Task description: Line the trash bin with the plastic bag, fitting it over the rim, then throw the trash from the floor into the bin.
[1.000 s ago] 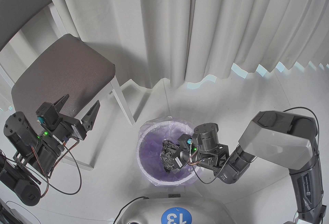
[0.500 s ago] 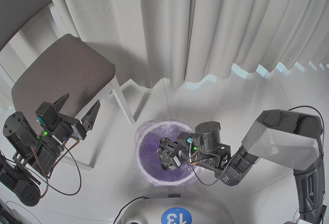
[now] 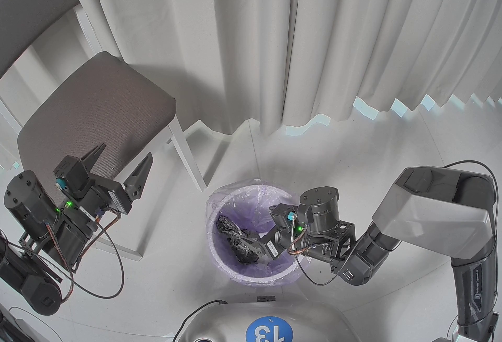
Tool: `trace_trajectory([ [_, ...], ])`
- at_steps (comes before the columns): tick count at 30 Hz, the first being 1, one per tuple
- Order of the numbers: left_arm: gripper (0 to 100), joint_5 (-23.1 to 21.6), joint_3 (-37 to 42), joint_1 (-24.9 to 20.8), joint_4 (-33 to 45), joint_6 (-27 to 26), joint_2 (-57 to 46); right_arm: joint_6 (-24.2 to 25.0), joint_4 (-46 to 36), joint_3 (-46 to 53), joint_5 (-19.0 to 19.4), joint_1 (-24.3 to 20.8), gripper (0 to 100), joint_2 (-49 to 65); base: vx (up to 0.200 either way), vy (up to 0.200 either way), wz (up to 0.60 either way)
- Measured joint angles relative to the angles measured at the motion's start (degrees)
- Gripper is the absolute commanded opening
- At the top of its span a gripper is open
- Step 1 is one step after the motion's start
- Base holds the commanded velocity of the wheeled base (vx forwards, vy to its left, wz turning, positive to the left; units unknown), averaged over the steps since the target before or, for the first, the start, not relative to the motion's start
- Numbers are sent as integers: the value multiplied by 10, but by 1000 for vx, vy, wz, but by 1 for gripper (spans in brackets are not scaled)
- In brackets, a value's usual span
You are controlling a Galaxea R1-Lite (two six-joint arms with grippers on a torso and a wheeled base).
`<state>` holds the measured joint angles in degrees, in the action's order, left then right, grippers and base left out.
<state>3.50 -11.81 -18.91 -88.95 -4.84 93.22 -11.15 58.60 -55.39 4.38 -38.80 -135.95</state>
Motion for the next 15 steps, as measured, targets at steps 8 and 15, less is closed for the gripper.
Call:
trace_trajectory([
  [8, 100, 0, 2, 0, 0, 0, 3, 2, 2, 14, -3, 13, 100, 23, 0, 0, 0],
  [15, 100, 0, 7, 0, 0, -1, 12, -1, 2, 39, -10, 48, 100, 59, 0, 0, 0],
])
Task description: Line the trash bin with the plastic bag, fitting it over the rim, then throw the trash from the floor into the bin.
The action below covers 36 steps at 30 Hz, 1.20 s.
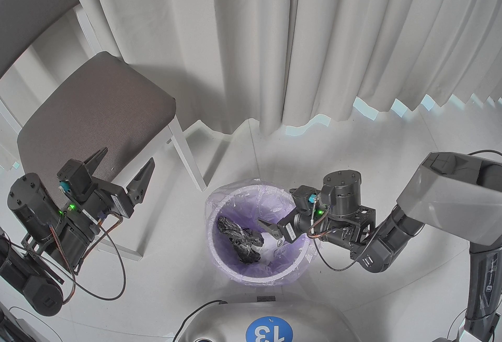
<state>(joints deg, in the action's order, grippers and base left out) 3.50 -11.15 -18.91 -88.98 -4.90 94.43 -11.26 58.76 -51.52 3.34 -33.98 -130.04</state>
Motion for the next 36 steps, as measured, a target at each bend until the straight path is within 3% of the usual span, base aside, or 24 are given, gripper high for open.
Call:
trace_trajectory([
  [9, 100, 0, 23, -31, 0, -6, 14, -12, 18, 102, -25, 56, 100, 59, 0, 0, 0],
  [19, 100, 5, 45, -75, 0, -10, 28, -10, 212, 227, -47, 105, 100, 78, 0, 0, 0],
  [28, 100, 8, 58, -102, 0, -14, 16, 44, 299, 297, -133, 139, 100, 72, 0, 0, 0],
  [32, 100, 16, 45, -111, 0, -17, 11, 57, 302, 310, -145, 154, 100, 87, 0, 0, 0],
  [36, 100, 53, 9, -114, 0, -31, 6, 69, 302, 312, -147, 160, 100, 118, 0, 0, 0],
])
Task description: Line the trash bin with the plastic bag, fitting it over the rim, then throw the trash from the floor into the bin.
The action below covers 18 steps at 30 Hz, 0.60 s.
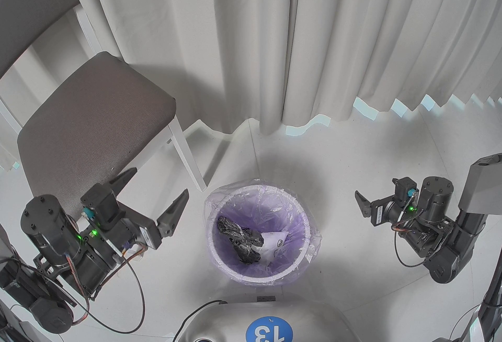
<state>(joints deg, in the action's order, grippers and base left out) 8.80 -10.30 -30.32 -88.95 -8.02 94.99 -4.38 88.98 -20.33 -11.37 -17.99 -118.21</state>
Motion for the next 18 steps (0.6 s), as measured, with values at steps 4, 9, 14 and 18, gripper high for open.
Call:
trace_trajectory([
  [4, 100, 25, -60, 11, 0, -12, -12, 2, 0, -7, -1, 3, 100, 47, 0, 0, 0],
  [9, 100, 32, -134, 74, 45, -18, -38, -6, -8, -29, -2, 21, 100, 110, 0, 0, 0],
  [14, 100, 28, -192, 139, 144, -19, -78, -13, -71, -65, 2, 55, 100, 178, 0, 0, 0],
  [18, 100, 20, -239, 171, 237, -19, -117, -15, -200, -99, 10, 81, 100, 238, 0, 0, 0],
])
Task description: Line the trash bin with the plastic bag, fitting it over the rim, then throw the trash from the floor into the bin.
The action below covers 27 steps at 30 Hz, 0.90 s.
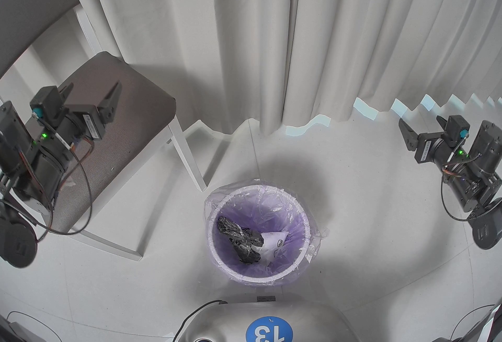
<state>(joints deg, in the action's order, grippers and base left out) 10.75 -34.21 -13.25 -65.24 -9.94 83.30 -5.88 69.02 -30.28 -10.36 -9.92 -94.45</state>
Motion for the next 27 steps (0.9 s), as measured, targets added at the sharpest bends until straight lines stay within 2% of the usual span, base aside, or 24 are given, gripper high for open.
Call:
trace_trajectory([
  [4, 100, -7, -44, 20, 128, 1, -48, 0, -155, -38, 17, 23, 100, 65, 0, 0, 0],
  [8, 100, -10, -83, 34, 263, 2, -111, 1, -269, -75, 27, 41, 100, 142, 0, 0, 0],
  [18, 100, -9, -132, 49, 431, 5, -278, 3, -414, -112, 35, 78, 100, 348, 0, 0, 0],
  [27, 100, -7, -197, 52, 645, 5, -429, 3, -570, -152, 43, 89, 100, 526, 0, 0, 0],
])
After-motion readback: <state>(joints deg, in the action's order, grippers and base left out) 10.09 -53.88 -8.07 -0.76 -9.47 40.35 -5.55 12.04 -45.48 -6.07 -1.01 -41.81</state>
